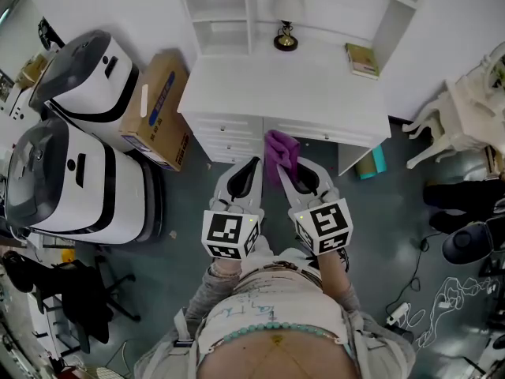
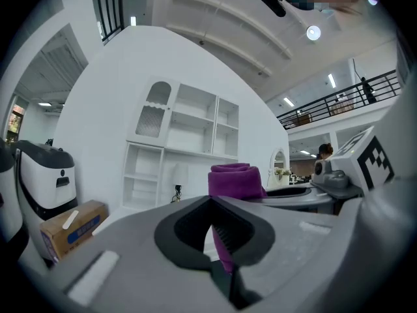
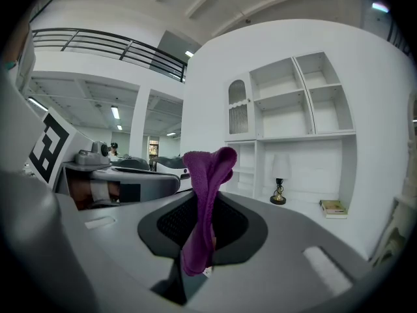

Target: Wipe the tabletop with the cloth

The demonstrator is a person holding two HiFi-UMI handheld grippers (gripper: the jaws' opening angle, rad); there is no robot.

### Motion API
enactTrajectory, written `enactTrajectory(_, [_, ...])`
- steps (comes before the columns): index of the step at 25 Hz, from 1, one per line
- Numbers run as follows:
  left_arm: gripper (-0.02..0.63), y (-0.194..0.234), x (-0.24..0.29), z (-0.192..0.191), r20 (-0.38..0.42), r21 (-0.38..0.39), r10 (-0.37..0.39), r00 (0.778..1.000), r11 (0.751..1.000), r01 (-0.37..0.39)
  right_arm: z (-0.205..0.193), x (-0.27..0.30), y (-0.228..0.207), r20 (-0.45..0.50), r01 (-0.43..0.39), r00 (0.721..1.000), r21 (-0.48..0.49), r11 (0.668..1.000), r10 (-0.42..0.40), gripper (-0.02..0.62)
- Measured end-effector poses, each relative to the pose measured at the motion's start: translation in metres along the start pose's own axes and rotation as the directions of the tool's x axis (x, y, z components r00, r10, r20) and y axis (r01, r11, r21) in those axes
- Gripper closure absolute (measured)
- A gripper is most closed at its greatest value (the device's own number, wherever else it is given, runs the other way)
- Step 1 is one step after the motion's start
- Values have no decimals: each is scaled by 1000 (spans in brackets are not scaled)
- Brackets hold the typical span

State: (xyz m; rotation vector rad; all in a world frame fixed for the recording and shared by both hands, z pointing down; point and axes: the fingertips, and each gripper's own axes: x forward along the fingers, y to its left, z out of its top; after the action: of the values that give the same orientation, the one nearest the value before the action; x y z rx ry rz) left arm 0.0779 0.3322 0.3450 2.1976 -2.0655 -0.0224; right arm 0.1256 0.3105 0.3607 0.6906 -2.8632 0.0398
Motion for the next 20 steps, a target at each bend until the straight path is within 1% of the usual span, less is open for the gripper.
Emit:
enactTrajectory(4, [604,15,1,-1,-9,3,0,1000,1000,0,-1,12,4,-10,13,1000,8,1000,-12,515])
enactTrajectory(10, [604,30,5,1,-6,-13,5,1000,1000,-5,2,23,4,-14,23,1000,13,1000,-23,514])
enactTrajectory(15, [604,41,16,2,-13,-11,15,1000,1000,-16,5,37,-2,-25,17,1000,12,1000,-17,514])
enactTrajectory(20, [604,53,39,7,-10,-10,22,1000,1000,-22,12,58,-18,-24,9,1000,4,1000,-9,514])
